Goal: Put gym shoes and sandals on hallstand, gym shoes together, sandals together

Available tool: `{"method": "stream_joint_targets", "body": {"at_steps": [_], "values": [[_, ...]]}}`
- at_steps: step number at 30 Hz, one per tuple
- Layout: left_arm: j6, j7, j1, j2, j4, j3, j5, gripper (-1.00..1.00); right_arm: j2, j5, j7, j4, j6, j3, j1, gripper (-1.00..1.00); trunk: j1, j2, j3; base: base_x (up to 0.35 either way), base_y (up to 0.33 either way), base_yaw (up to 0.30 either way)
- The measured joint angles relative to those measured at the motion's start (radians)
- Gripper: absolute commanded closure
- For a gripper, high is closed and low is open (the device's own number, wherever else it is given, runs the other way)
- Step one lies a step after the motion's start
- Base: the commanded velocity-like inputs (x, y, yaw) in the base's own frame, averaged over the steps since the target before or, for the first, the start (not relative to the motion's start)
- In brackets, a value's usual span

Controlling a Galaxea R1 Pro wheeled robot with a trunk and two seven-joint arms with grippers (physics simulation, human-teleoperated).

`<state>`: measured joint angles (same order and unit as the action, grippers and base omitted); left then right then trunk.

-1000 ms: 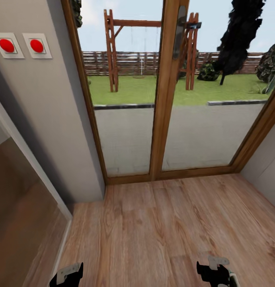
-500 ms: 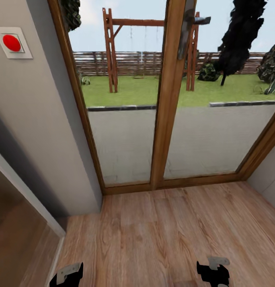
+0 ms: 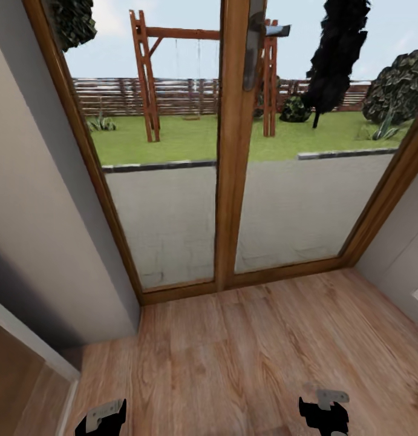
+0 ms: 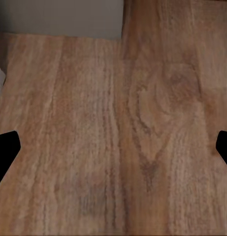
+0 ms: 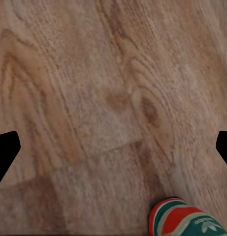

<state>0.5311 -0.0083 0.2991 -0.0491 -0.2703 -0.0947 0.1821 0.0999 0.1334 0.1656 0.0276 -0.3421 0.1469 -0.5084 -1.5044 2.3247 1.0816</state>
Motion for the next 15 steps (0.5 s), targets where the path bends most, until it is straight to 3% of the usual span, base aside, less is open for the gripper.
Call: {"method": "stream_joint_targets", "body": {"at_steps": [4, 15], "values": [[0.0, 0.0, 0.0, -0.001, -0.001, 0.0, 0.0, -1.0, 0.0, 0.0, 0.0, 0.0, 0.0, 0.0, 0.0, -1.0, 0.0, 0.0, 0.0, 0.011, 0.0, -0.261], [0.0, 0.0, 0.0, -0.001, -0.002, 0.0, 0.0, -1.0, 0.0, 0.0, 0.0, 0.0, 0.0, 0.0, 0.0, -1.0, 0.0, 0.0, 0.0, 0.209, 0.065, -0.254]]}}
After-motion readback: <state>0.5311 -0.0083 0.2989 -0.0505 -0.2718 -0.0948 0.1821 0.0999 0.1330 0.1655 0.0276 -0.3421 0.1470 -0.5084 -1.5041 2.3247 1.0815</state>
